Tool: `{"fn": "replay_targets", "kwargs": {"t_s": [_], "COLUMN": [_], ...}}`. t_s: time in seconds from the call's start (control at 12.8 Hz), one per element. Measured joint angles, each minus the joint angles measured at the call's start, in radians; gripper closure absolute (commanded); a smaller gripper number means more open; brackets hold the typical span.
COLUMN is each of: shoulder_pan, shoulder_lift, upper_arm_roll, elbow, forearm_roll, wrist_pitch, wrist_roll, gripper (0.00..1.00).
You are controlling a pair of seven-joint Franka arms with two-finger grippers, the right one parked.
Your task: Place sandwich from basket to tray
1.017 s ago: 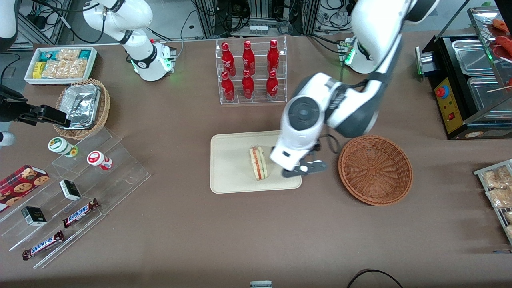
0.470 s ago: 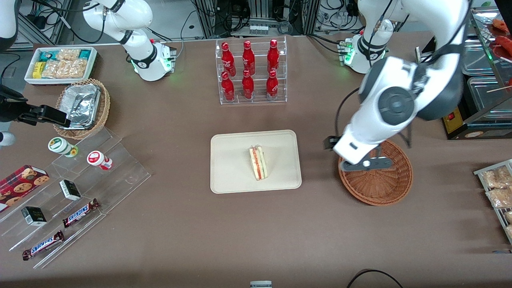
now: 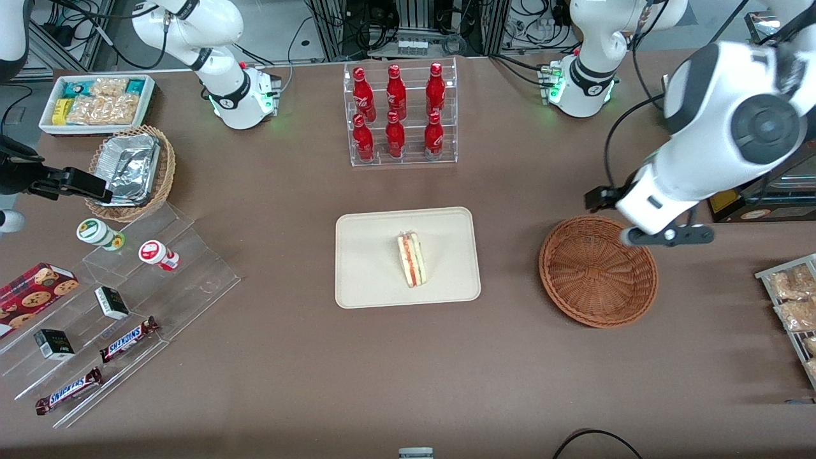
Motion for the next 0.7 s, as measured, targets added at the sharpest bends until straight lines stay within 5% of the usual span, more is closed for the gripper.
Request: {"fn": "replay_targets", "kwargs": {"t_s": [0.7], "shoulder_pan": [0.116], "shoulder_lift": [-0.138], "upper_arm_roll": [0.001], "elbow": [-0.007], "forearm_roll": [0.001], "wrist_pitch": [-0.161], "wrist_roll": [0.139], "gripper": [0.00]}}
